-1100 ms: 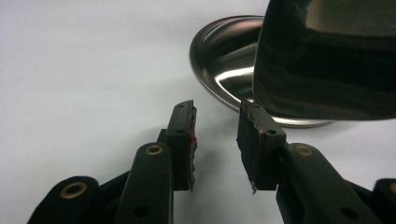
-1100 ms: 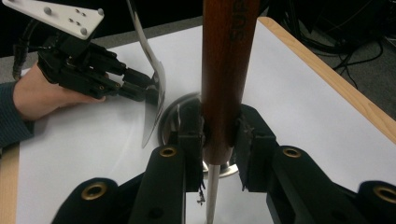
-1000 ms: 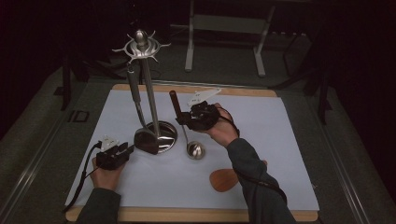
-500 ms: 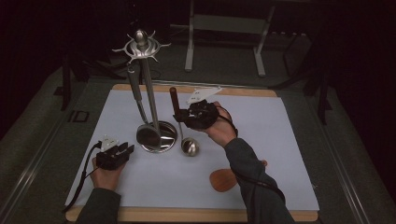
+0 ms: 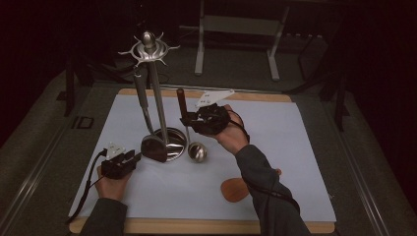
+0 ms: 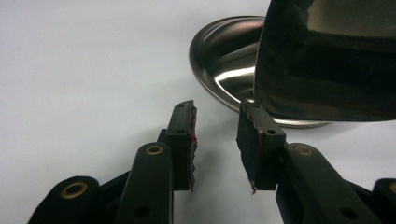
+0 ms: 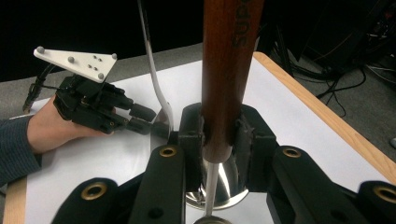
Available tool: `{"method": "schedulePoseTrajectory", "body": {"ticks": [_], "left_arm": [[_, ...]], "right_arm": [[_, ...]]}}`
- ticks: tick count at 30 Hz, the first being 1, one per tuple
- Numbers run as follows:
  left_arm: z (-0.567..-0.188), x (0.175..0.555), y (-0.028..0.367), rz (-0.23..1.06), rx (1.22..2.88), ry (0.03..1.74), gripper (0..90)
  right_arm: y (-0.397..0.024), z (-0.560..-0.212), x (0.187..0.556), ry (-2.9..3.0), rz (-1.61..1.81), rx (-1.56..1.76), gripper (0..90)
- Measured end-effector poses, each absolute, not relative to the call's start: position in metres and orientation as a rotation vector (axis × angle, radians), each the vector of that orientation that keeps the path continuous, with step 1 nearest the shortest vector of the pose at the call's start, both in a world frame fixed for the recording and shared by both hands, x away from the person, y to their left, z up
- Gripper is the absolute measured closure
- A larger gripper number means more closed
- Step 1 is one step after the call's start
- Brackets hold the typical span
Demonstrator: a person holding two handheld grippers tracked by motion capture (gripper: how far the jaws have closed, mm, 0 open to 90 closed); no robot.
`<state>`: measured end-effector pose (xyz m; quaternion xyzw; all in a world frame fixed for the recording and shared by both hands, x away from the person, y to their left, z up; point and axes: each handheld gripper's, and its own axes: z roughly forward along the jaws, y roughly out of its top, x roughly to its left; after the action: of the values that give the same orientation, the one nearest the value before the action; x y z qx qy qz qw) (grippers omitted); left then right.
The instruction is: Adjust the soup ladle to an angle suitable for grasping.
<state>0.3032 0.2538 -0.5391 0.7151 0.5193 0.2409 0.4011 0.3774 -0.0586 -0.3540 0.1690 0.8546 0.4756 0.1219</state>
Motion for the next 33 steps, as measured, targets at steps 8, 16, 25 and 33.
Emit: {"method": "schedulePoseTrajectory", "body": {"ticks": [8,16,25,33], "left_arm": [[-0.539,0.303,0.254,0.609,1.809,1.313,67.4],[-0.539,0.303,0.254,0.609,1.809,1.313,67.4],[-0.539,0.303,0.254,0.609,1.808,1.315,67.4],[-0.539,0.303,0.254,0.61,1.808,1.314,67.4]], "right_arm": [[-0.058,-0.35,0.376,2.482,1.4,0.497,74.0],[-0.059,-0.344,0.374,2.453,1.428,0.513,74.0],[-0.061,-0.338,0.374,2.421,1.46,0.533,74.0],[-0.061,-0.332,0.373,2.405,1.477,0.535,74.0]]}}
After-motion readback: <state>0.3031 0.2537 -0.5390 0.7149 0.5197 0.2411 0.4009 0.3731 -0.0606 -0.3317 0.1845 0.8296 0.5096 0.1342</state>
